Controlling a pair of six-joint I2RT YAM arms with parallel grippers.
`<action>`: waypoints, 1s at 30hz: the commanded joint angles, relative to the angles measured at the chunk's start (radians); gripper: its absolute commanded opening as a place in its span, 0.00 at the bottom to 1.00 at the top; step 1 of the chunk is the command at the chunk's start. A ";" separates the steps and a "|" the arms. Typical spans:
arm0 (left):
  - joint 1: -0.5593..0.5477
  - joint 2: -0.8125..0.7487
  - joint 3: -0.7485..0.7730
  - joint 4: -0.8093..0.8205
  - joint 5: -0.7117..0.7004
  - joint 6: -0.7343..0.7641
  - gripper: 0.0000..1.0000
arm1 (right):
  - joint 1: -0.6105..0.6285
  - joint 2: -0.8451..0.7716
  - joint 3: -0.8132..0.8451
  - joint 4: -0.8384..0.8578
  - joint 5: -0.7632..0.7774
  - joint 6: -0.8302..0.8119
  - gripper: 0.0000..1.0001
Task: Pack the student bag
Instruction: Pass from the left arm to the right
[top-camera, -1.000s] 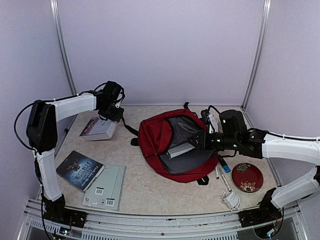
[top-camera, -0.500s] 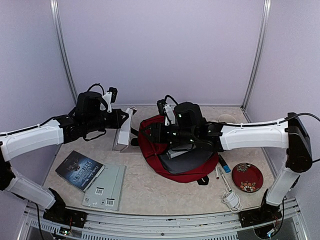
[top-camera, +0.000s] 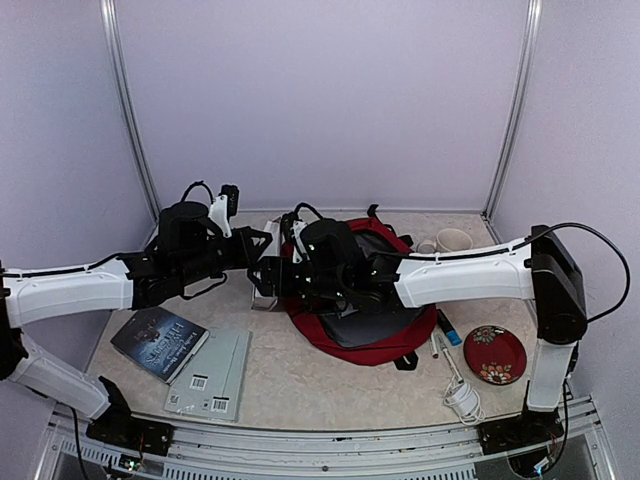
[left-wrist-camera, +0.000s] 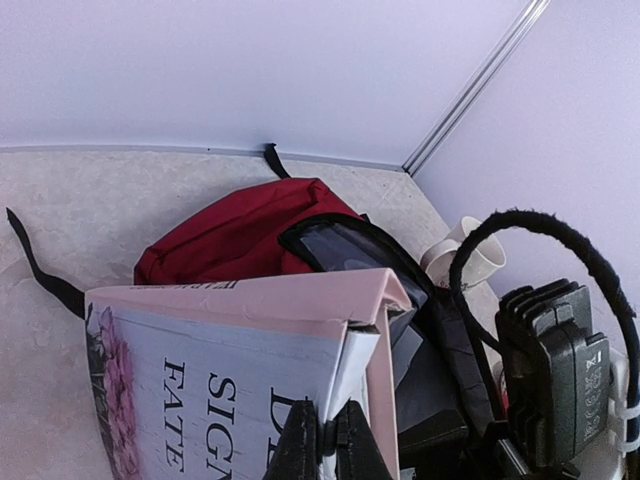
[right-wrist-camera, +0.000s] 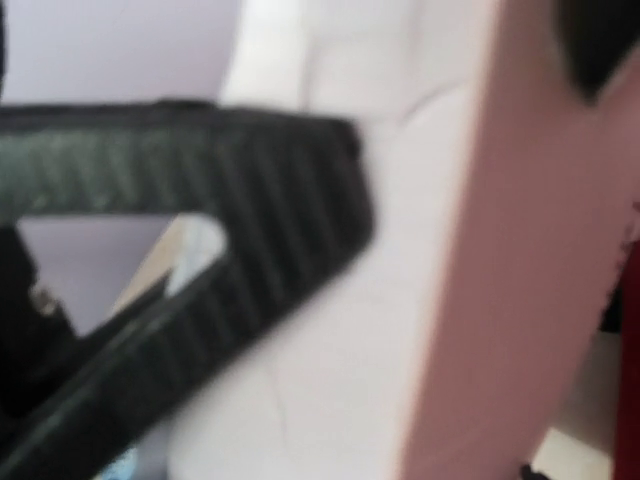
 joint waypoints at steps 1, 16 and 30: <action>-0.035 0.022 0.012 0.088 -0.001 -0.026 0.00 | 0.005 0.050 0.079 -0.103 0.166 -0.011 0.82; -0.059 0.086 0.089 0.073 0.041 0.041 0.73 | -0.033 -0.061 -0.080 -0.089 0.205 0.030 0.32; 0.018 -0.098 0.162 -0.121 -0.110 0.286 0.99 | -0.190 -0.356 -0.148 -0.108 -0.258 -0.120 0.24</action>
